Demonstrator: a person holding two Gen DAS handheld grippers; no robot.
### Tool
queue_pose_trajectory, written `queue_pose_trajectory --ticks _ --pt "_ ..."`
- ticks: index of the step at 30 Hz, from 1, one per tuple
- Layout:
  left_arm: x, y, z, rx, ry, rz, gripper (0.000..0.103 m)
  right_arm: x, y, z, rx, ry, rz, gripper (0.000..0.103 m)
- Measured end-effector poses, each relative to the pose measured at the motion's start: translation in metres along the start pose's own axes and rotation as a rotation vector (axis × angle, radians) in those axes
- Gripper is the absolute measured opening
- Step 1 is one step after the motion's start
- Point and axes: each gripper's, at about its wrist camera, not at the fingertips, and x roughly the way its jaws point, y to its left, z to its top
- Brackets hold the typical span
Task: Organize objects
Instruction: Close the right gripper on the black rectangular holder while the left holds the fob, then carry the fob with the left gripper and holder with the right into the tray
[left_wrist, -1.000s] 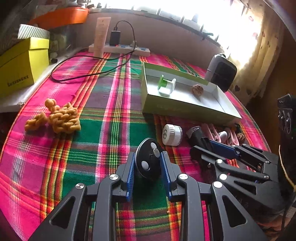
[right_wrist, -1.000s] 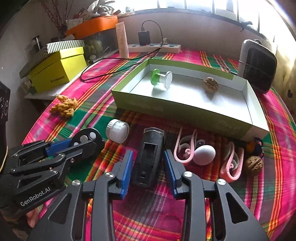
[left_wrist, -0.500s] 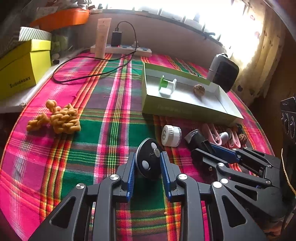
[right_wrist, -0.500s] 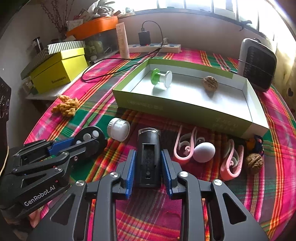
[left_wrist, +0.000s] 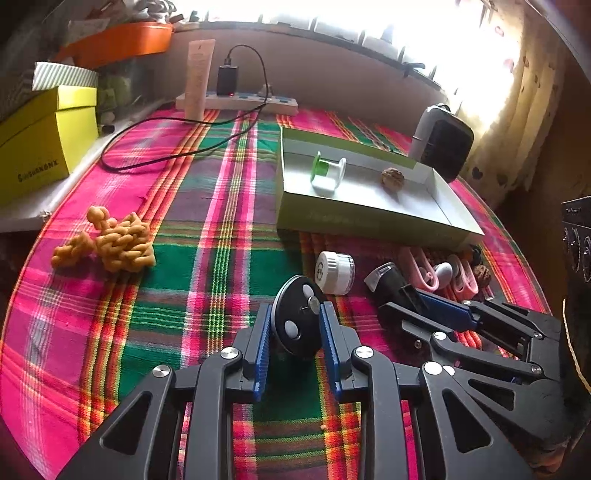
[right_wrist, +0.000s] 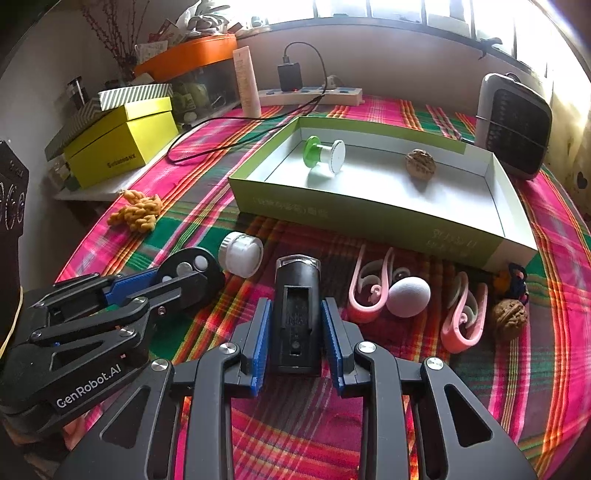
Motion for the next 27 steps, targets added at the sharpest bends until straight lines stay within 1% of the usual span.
queue_pose_trajectory --ticks 11,18,27 --pt "-0.010 0.000 0.002 -0.004 -0.028 -0.002 0.024 -0.009 0.002 -0.002 -0.001 -0.019 0.003 0.029" --pt "-0.017 -0.004 0.005 0.009 -0.046 -0.019 0.024 -0.019 0.001 0.000 0.007 -0.041 -0.003 0.029" --pt "-0.026 -0.011 0.022 0.022 -0.084 -0.040 0.024 -0.032 -0.009 0.013 0.027 -0.075 0.001 0.029"
